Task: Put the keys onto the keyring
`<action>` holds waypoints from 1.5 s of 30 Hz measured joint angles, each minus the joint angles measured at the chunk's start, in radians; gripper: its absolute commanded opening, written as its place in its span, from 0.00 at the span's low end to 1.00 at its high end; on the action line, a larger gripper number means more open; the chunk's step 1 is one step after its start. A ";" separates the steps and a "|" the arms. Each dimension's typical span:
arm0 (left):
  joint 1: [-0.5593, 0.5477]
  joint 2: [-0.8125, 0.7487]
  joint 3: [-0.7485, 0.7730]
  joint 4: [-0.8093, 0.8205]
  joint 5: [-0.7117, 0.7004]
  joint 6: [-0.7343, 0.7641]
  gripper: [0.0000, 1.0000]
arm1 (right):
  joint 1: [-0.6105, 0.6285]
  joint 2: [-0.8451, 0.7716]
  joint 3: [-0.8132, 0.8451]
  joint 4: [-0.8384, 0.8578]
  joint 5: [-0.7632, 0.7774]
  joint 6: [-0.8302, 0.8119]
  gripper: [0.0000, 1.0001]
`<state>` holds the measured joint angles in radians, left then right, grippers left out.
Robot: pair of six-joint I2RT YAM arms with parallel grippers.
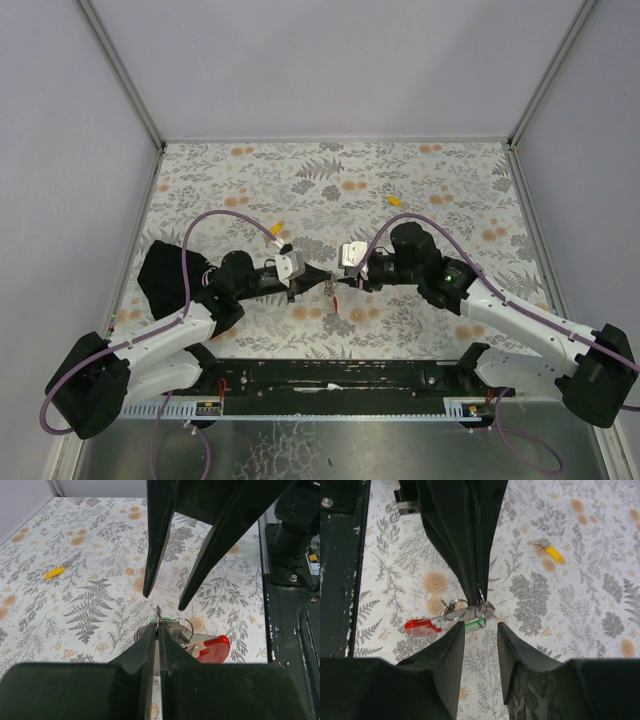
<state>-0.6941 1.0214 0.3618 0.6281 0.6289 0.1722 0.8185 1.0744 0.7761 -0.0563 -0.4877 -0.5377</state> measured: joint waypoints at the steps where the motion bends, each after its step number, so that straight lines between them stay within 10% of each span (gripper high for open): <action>1: 0.000 0.000 0.000 0.000 0.007 0.005 0.00 | -0.005 0.008 0.001 -0.007 -0.012 -0.005 0.38; 15: 0.000 -0.010 -0.017 0.001 0.069 0.036 0.00 | -0.029 0.060 0.003 -0.029 -0.124 -0.013 0.30; 25: 0.000 -0.012 -0.022 0.001 0.091 0.040 0.00 | -0.031 0.080 0.007 -0.026 -0.154 -0.009 0.00; 34: 0.000 -0.049 -0.039 0.007 0.069 0.051 0.26 | -0.031 0.088 0.055 -0.094 -0.115 -0.002 0.00; 45: 0.000 -0.049 -0.036 -0.003 0.056 0.073 0.33 | -0.031 0.129 0.212 -0.244 -0.099 -0.031 0.00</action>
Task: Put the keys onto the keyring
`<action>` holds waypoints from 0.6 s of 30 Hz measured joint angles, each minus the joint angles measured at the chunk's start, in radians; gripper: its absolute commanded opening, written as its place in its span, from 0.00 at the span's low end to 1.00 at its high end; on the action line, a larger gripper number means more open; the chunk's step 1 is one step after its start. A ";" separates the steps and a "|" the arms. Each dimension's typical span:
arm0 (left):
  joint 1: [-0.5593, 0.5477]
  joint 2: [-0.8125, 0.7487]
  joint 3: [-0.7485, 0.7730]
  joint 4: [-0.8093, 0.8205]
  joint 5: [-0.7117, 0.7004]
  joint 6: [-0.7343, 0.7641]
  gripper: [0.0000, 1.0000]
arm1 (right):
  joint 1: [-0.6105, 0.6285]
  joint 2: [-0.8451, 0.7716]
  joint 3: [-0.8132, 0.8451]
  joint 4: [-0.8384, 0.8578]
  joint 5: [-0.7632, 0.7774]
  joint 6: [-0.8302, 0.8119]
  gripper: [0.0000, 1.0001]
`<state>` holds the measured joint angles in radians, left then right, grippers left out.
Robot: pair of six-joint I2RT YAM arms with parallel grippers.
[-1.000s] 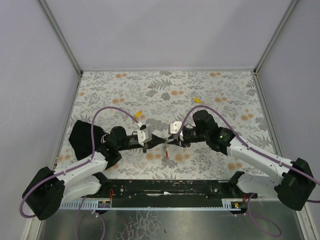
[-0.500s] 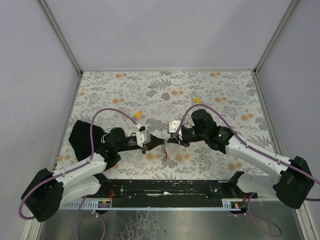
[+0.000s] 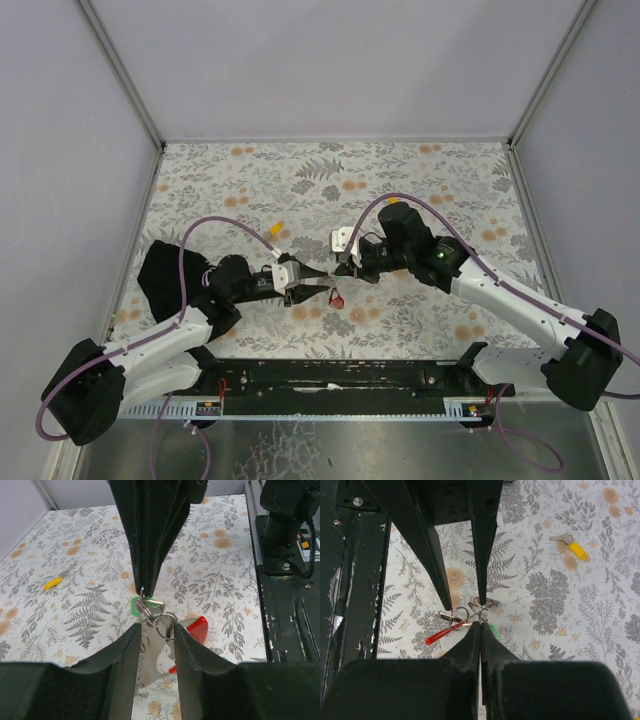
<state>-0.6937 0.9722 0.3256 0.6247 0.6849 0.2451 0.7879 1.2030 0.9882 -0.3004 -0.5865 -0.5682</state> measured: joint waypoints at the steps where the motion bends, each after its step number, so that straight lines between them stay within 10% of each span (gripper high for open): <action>1: 0.000 0.001 0.002 -0.001 -0.003 0.000 0.34 | 0.000 0.005 0.005 -0.011 0.000 -0.001 0.00; 18: 0.000 0.066 0.047 -0.004 -0.046 -0.059 0.28 | 0.000 0.038 0.021 -0.066 0.017 0.006 0.00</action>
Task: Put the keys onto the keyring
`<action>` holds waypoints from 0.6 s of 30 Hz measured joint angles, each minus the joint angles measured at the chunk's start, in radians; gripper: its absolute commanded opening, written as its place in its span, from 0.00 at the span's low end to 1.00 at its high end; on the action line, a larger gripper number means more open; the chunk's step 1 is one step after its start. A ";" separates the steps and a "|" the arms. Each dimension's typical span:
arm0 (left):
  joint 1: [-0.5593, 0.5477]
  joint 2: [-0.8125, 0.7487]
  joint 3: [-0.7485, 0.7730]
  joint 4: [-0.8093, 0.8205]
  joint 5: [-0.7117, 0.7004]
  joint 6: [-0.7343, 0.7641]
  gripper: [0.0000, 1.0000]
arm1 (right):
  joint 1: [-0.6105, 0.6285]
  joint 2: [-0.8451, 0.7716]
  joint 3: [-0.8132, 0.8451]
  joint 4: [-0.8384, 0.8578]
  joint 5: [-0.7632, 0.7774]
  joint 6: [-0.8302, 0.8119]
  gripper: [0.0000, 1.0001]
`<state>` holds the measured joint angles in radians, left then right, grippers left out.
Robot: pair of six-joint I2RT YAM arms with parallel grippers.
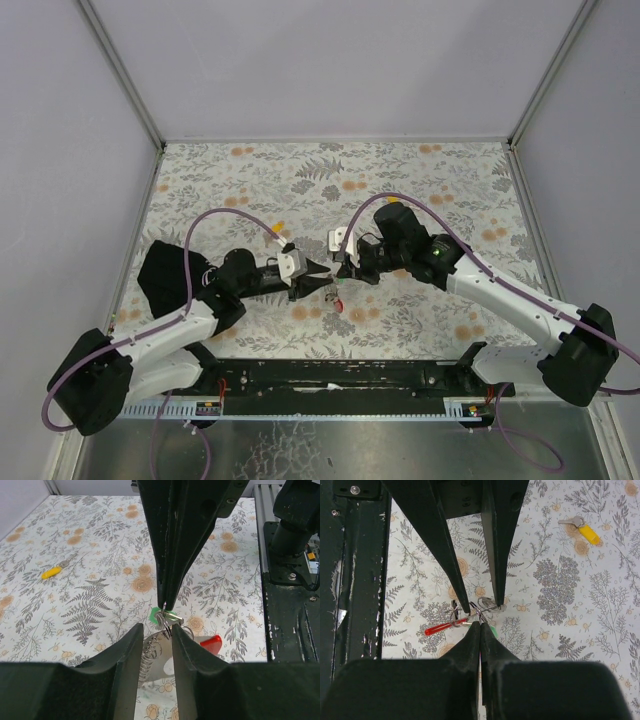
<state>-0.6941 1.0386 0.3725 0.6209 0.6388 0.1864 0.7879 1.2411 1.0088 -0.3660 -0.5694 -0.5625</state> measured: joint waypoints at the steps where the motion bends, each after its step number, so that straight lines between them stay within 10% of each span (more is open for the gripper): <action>1: -0.001 0.005 0.004 0.000 0.000 -0.006 0.26 | 0.000 0.000 0.000 0.001 0.004 0.003 0.00; 13: -0.007 0.041 0.039 -0.012 -0.008 -0.034 0.01 | 0.000 0.003 0.002 0.012 0.021 0.032 0.00; 18: -0.011 0.051 0.043 -0.017 -0.020 -0.034 0.10 | 0.000 0.004 0.002 0.012 0.043 0.048 0.00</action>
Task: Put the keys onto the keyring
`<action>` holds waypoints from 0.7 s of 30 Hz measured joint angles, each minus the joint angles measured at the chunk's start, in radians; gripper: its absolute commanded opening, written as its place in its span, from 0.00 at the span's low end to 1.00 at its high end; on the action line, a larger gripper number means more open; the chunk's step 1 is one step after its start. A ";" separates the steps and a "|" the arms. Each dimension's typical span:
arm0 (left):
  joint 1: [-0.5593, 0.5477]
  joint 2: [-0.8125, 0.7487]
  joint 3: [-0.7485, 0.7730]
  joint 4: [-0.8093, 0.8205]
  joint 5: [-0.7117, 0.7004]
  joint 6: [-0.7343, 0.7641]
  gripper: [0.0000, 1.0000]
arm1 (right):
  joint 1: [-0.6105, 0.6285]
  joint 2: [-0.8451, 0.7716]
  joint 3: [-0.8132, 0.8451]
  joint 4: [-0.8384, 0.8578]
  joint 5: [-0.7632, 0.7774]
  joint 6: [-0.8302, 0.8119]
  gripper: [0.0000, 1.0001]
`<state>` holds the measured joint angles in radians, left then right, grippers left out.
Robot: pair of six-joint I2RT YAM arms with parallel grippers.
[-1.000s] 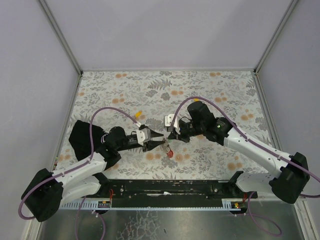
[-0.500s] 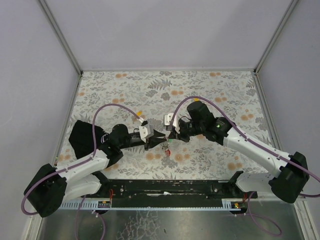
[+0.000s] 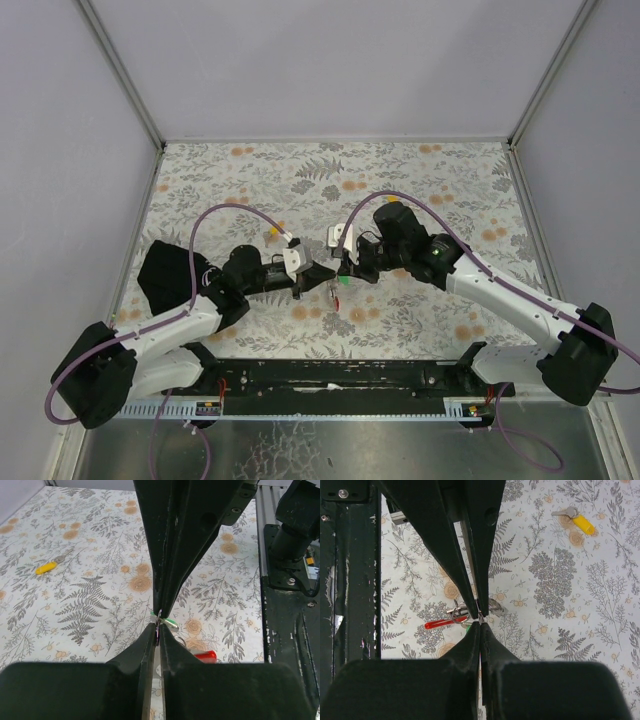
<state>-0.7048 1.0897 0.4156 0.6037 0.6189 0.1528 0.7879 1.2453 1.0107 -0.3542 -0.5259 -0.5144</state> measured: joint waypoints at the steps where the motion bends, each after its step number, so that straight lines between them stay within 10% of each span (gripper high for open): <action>1: -0.002 0.000 0.001 -0.002 -0.005 0.000 0.13 | 0.000 0.000 0.000 0.000 0.004 0.003 0.00; 21: -0.003 0.011 0.005 -0.028 -0.035 -0.008 0.00 | -0.001 -0.001 0.000 0.001 0.032 0.040 0.00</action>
<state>-0.7082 1.1004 0.4210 0.5755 0.5835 0.1448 0.7872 1.2446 1.0103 -0.3531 -0.4934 -0.4747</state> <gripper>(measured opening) 0.010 0.010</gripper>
